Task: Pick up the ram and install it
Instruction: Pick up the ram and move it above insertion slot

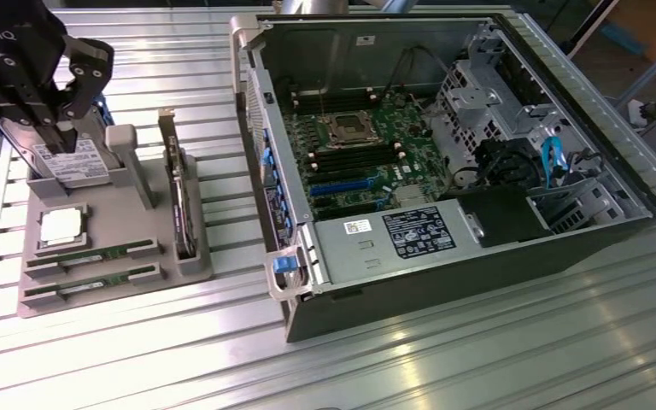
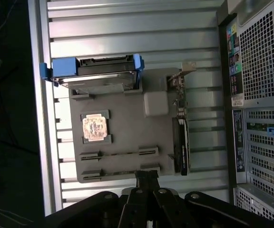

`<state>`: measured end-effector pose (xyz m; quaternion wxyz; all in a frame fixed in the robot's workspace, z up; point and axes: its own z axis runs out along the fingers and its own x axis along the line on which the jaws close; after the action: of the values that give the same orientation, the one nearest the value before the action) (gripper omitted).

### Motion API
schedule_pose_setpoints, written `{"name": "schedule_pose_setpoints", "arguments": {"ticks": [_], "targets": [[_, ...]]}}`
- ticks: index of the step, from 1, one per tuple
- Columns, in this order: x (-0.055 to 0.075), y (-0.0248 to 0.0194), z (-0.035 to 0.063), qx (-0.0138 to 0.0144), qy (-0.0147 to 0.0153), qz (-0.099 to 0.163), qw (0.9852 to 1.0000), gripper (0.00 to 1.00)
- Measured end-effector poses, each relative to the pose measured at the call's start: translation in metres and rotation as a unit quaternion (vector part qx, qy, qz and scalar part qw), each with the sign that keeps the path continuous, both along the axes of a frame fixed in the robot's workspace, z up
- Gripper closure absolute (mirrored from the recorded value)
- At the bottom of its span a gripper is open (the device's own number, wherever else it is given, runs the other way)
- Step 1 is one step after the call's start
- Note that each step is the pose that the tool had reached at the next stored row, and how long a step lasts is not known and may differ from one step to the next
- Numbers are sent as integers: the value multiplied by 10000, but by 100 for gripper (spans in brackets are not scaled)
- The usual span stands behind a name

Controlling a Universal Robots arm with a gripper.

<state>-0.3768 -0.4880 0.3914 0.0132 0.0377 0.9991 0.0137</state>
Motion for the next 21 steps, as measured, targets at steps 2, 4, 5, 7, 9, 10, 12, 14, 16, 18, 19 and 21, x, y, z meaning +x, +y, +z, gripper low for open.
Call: {"name": "schedule_pose_setpoints", "arguments": {"ticks": [2,4,5,7,9,10,12,14,16,18,19,21], "targets": [[0,-29,0,-1,0,0,10000,89],[0,-77,0,-2,0,0,10000,89],[0,-91,0,-2,0,0,10000,89],[-1,-116,0,-3,0,0,10000,89],[-1,-146,0,-4,0,0,10000,89],[-1,-159,0,-4,0,0,10000,89],[-1,-188,0,-5,0,0,10000,89],[-2,-219,0,-5,0,-1,10000,89],[-2,-255,0,-6,0,0,10000,89],[-2,-284,0,-7,0,0,10000,89],[-3,-297,0,-7,0,0,10000,89],[-4,-310,1,-8,1,0,10000,89]]}}
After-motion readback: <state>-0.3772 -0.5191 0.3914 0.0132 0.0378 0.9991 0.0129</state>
